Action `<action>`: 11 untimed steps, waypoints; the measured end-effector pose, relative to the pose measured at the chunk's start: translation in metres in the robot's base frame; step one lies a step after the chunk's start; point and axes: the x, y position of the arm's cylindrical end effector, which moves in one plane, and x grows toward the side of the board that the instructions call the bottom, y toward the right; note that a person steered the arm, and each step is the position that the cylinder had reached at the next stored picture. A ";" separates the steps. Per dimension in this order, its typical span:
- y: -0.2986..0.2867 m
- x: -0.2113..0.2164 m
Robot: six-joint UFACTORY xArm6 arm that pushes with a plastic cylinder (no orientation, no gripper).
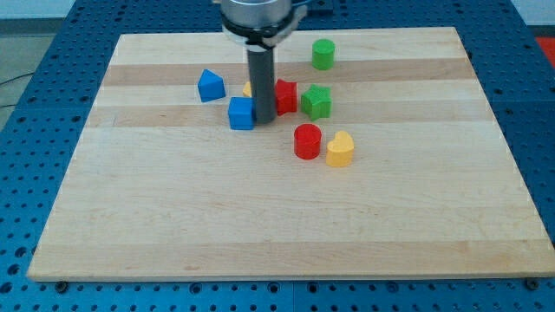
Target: Push the yellow hexagon slightly towards the top of the board
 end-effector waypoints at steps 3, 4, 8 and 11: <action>0.016 -0.021; 0.011 -0.020; -0.012 -0.085; 0.068 -0.078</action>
